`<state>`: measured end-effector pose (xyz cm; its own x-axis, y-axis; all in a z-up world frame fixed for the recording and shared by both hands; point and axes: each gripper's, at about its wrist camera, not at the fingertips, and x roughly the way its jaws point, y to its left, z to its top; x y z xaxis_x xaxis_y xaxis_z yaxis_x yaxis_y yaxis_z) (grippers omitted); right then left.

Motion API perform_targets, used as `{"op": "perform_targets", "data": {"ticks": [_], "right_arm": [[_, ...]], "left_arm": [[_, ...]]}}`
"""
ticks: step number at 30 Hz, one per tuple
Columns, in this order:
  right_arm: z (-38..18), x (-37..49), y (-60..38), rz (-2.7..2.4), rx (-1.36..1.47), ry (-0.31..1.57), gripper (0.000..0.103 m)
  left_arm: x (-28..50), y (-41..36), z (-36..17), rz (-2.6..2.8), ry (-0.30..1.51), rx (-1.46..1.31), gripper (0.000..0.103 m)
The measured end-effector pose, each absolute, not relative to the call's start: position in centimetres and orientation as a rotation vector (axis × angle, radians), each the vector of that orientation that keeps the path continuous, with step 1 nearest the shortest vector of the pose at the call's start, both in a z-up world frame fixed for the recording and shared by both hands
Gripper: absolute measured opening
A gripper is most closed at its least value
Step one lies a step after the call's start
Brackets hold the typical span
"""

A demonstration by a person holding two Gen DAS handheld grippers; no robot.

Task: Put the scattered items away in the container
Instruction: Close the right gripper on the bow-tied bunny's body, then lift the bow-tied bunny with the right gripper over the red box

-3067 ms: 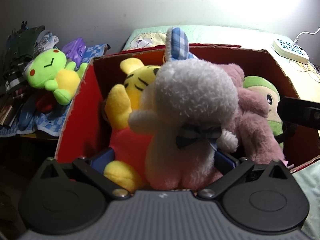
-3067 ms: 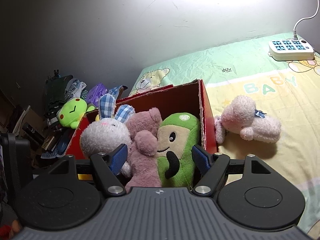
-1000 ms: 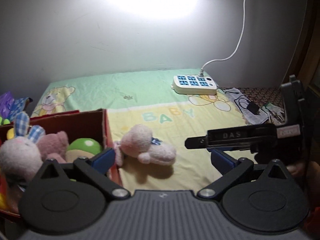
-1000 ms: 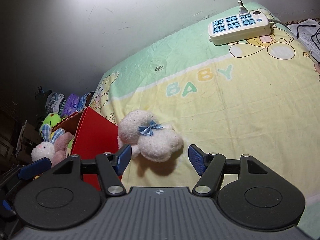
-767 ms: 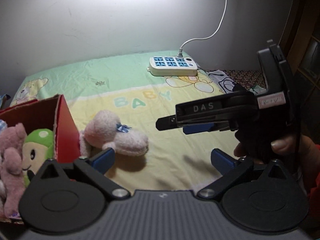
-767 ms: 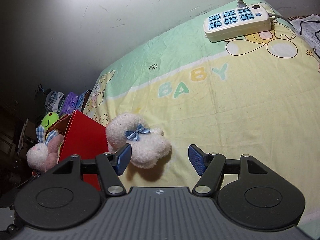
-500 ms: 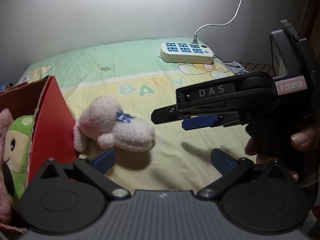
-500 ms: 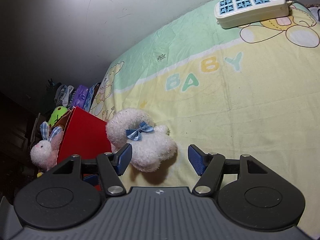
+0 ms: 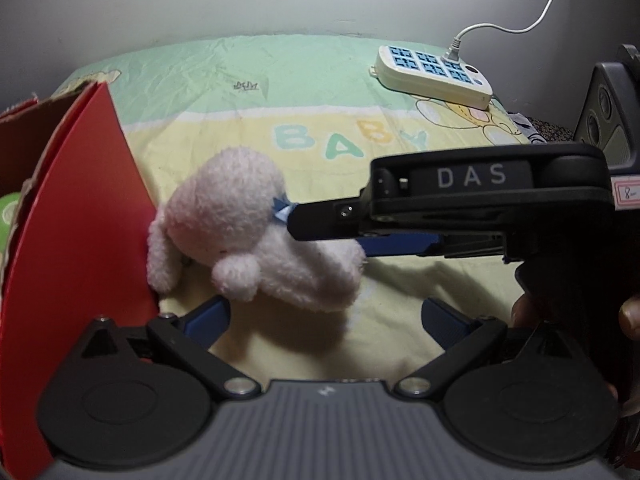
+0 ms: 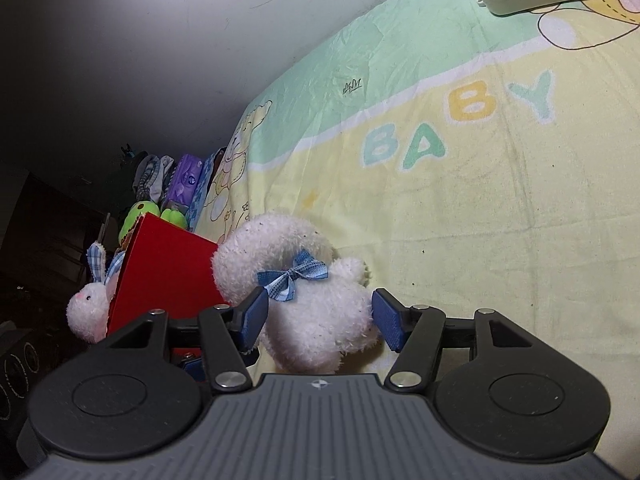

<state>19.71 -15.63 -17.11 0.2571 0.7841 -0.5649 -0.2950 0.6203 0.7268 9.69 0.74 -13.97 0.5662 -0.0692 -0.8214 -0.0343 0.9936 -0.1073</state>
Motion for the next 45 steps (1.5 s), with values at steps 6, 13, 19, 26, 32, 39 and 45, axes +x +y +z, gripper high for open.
{"op": "perform_targets", "data": {"ticks": [6, 13, 19, 26, 32, 39, 45], "right_arm": [[-18.0, 20.1, -15.6, 0.803, 0.563, 1.108, 0.053], [-18.5, 19.0, -16.7, 0.790, 0.600, 1.152, 0.032], [-17.6, 16.6, -17.9, 0.767, 0.591, 1.162, 0.032], [-16.6, 12.3, -20.4, 0.712, 0.567, 1.185, 0.032], [-16.6, 8.7, -22.1, 0.672, 0.589, 1.224, 0.032], [-16.4, 5.1, -20.4, 0.687, 0.584, 1.257, 0.036], [-15.3, 3.9, -19.1, 0.719, 0.528, 1.219, 0.040]], "left_arm": [[10.8, 1.4, -14.7, -0.023, 0.997, -0.133, 0.097], [10.5, 0.5, -14.3, -0.091, 0.992, -0.086, 0.095], [8.9, -0.8, -13.5, -0.191, 0.987, -0.073, 0.099], [5.5, -3.2, -13.4, -0.325, 1.004, -0.020, 0.101], [2.1, -4.5, -13.2, -0.427, 1.017, 0.034, 0.101], [-0.9, -3.2, -13.4, -0.466, 1.047, -0.017, 0.101], [-2.1, -1.3, -13.6, -0.439, 1.059, -0.083, 0.101]]}}
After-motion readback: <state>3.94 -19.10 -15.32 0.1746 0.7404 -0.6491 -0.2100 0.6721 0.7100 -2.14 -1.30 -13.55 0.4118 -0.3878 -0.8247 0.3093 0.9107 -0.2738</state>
